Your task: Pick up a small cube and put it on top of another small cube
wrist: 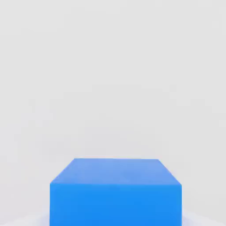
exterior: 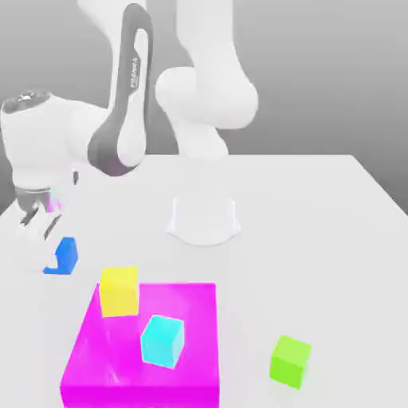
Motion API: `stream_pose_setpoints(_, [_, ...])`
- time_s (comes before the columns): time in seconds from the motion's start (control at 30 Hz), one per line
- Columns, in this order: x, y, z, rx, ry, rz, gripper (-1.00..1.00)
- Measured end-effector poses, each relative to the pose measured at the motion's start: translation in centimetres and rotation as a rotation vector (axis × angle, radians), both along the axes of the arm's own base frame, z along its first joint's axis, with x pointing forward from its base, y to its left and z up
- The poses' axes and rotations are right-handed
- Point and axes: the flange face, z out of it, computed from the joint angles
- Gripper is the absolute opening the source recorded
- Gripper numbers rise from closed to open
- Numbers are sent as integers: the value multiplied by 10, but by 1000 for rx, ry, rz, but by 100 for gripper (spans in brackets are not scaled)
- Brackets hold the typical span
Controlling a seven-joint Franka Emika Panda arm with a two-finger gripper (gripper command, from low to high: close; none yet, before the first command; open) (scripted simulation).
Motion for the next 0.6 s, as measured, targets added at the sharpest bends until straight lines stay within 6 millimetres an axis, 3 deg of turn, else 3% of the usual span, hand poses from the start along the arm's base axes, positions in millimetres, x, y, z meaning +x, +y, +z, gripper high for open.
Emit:
stream_pose_setpoints(0.27, [33, 32, 36, -36, -4, -223, -100])
stream_pose_setpoints(0.6, [70, 97, 91, -15, -66, -472, -100])
